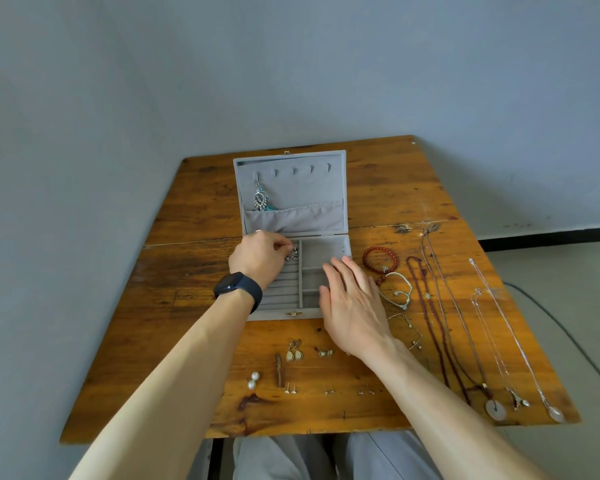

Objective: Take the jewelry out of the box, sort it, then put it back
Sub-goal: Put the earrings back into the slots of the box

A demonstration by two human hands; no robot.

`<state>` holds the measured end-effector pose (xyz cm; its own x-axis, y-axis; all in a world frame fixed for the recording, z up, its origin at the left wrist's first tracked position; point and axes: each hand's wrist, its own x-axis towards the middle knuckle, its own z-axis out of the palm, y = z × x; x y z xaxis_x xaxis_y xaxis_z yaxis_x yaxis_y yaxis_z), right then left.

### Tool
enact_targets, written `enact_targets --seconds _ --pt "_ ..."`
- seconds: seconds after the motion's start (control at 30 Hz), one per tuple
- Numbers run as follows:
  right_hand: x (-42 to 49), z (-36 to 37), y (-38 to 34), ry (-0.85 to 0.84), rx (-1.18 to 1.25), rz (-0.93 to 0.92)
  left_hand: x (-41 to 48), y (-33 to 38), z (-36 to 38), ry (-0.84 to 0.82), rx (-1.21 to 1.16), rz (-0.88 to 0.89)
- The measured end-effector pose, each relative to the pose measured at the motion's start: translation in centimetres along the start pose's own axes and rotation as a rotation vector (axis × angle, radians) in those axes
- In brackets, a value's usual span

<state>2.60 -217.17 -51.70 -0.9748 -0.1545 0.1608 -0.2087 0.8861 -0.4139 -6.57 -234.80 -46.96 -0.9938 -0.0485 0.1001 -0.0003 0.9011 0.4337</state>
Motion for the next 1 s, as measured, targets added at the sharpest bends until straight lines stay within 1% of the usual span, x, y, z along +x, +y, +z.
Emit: enact_targets --seconds 0.17,0.33,0.43,0.5,0.6,0.77,0.87,1.0 --pt "0.0 0.1 -0.1 0.004 -0.016 0.000 -0.8 0.1 -0.3 -0.026 0.092 0.072" --pt "-0.1 0.1 0.0 -0.003 -0.021 -0.002 -1.3 0.3 -1.2 -0.152 0.077 0.130" --pt "0.1 -0.3 -0.2 -0.035 -0.007 -0.015 -2.1 0.0 -2.4 -0.185 0.062 0.162" --pt "0.2 -1.0 -0.3 -0.039 -0.004 -0.046 -3.0 -0.4 -3.2 -0.171 0.075 0.158" --pt "-0.2 -2.3 -0.9 0.005 0.032 -0.097 -5.3 -1.0 -4.1 -0.125 0.052 0.153" --pt "-2.6 -3.6 -2.2 0.065 0.106 -0.143 -11.4 -2.0 -3.9 -0.018 0.068 0.208" --pt "-4.3 -3.3 -2.7 0.055 0.139 -0.133 -14.5 -2.4 -2.9 -0.026 0.069 0.218" --pt "-5.5 -2.4 -3.3 0.002 0.101 -0.116 -16.2 -2.2 -2.1 -0.005 -0.006 0.172"
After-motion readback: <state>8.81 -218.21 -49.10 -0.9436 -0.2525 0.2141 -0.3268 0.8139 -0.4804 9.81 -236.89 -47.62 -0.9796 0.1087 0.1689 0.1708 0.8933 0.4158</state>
